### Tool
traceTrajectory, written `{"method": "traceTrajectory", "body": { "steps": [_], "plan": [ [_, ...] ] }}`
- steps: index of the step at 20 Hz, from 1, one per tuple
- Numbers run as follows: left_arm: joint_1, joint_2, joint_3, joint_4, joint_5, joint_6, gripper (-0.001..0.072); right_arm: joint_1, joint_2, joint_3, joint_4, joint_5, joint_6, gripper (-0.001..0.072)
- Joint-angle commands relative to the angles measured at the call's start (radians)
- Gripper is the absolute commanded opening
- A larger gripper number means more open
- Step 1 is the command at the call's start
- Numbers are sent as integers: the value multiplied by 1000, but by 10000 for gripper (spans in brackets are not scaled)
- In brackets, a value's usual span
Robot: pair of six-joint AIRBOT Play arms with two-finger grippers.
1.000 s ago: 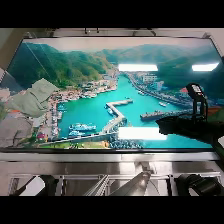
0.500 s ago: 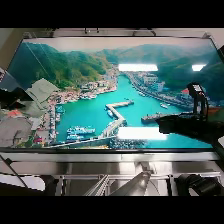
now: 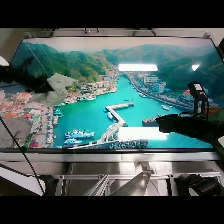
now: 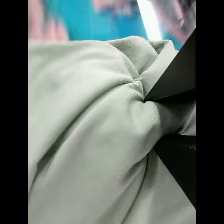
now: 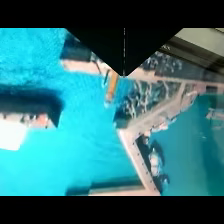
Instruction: Fold the shirts.
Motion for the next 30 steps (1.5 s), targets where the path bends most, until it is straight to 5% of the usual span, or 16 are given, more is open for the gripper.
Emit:
{"method": "traceTrajectory", "body": {
  "steps": [1,5,11,13,14,18,21,30],
  "plan": [
    [-198,129,98,-148,-74,15,18,1,0,0,0,2,0,24],
    [-444,266,-52,-146,-43,15,23,1,0,0,-1,35,0,26],
    [-741,325,-439,-135,234,48,34,1,-1,0,0,37,2,43],
    [-762,326,-452,-113,248,48,556,1,-1,0,1,57,63,424],
    [-745,326,-414,-90,201,45,720,-1,0,0,1,77,73,501],
    [-605,336,-329,32,-12,2,714,-40,-50,-8,0,200,87,499],
    [-501,388,-546,19,114,4,713,-61,-153,-17,12,132,18,350],
    [-384,179,-732,-310,253,277,697,-74,-656,-14,519,-10,-407,367]
  ]
}}
